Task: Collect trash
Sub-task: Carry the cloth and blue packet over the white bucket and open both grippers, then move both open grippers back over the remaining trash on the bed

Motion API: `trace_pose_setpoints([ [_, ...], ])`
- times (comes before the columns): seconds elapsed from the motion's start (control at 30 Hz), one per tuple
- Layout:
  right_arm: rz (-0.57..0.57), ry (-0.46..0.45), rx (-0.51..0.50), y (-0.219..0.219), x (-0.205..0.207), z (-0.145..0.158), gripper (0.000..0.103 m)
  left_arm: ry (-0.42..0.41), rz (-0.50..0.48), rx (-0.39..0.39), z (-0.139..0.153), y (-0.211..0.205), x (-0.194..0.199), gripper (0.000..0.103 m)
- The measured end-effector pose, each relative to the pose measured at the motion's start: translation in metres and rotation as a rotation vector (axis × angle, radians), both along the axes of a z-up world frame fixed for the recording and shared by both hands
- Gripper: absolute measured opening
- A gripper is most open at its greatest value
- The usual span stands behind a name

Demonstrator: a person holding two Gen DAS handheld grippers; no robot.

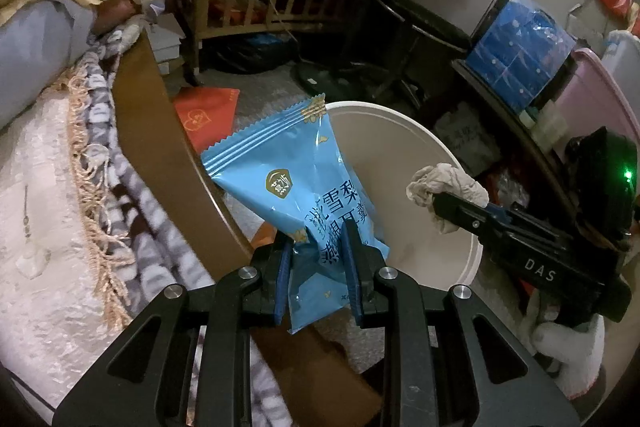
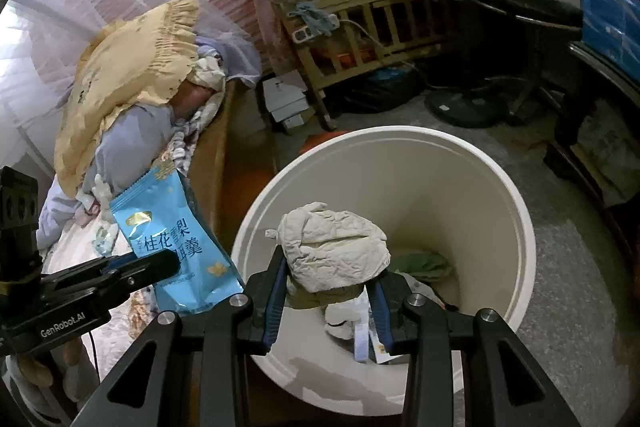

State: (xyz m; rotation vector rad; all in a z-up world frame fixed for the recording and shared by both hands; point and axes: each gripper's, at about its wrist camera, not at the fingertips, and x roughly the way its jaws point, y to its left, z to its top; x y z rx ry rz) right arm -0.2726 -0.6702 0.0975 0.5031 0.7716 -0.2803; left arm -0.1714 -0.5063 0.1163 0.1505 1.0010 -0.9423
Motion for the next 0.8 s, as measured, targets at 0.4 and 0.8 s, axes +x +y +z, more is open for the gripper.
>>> trace_pose_setpoints([
  [0.4, -0.034, 0.022, -0.01, -0.017, 0.001, -0.006, 0.036, 0.038, -0.023, -0.01, -0.013, -0.022, 0.005, 0.022],
  [0.8, -0.072, 0.036, -0.035, -0.021, 0.004, -0.006, 0.061, 0.072, -0.053, -0.055, -0.011, -0.019, 0.005, 0.054],
])
